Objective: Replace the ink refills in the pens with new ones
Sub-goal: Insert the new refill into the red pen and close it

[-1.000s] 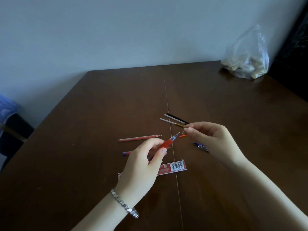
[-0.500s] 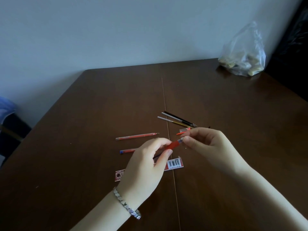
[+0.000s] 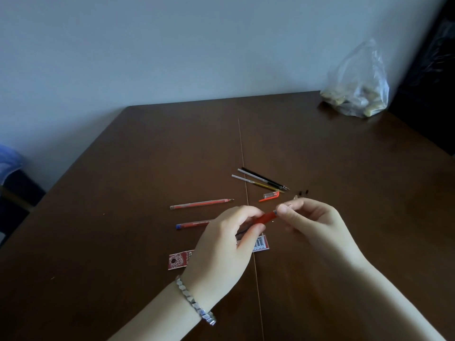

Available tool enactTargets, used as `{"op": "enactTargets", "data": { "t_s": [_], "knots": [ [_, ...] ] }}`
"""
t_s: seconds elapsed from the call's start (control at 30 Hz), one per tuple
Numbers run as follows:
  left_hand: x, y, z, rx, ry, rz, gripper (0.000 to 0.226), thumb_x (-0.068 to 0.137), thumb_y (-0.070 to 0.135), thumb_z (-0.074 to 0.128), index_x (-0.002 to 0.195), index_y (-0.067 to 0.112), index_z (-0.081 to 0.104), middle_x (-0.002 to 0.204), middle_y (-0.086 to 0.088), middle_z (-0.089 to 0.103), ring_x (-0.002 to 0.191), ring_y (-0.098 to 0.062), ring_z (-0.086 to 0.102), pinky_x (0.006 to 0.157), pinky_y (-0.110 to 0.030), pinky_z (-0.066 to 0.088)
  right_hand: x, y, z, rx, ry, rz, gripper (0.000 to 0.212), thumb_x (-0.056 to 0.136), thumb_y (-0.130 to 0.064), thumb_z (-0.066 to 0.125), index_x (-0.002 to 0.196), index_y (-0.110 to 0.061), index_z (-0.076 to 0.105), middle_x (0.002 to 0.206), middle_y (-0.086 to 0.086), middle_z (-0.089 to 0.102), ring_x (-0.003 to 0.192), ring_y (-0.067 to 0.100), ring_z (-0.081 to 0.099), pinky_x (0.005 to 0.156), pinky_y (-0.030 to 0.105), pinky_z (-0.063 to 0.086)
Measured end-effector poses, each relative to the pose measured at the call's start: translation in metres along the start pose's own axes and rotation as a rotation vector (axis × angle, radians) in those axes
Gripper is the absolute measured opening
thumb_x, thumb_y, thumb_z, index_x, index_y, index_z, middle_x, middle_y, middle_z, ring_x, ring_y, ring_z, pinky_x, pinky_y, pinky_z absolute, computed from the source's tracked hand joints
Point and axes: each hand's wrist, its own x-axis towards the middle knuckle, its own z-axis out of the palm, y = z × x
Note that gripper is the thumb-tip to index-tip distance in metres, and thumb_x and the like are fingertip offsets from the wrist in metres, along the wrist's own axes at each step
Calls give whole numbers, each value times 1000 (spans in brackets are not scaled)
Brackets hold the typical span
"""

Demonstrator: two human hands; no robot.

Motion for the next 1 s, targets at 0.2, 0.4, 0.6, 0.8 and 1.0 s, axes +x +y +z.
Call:
{"op": "enactTargets", "data": {
  "t_s": [0.2,0.4,0.6,0.8,1.0],
  "knots": [
    [3,1,1,-29,-28,-7,12,84,21,58,94,28,61,82,27,58,90,11,55,69,-1,45,-1,5,3,162,-27,41,29,57,-38,70,73,-15,71,50,-6,56,43,3,45,41,11,34],
    [8,1,2,-48,-37,-30,12,85,24,57,94,30,60,81,27,58,91,10,54,66,-1,44,1,4,0,266,-80,84,34,62,-33,69,87,-10,71,57,-2,64,48,4,52,44,12,40],
    [10,3,5,-68,-46,-38,13,85,24,56,97,27,61,83,25,59,91,9,55,66,-1,45,0,8,2,299,-40,124,32,58,-42,68,78,-17,72,63,-1,69,51,5,56,42,14,38],
    [13,5,6,-57,-61,-31,12,86,24,56,95,27,62,81,25,59,87,10,55,65,0,43,0,9,1,314,-9,134,37,48,-49,79,67,-18,71,56,1,66,48,6,52,39,13,36],
    [12,0,8,-65,-73,-50,11,85,25,56,95,28,62,86,14,65,88,7,56,66,-3,45,1,7,-1,303,-8,144,23,59,-35,68,70,-15,73,57,0,67,51,7,51,39,14,35]
  ]
}}
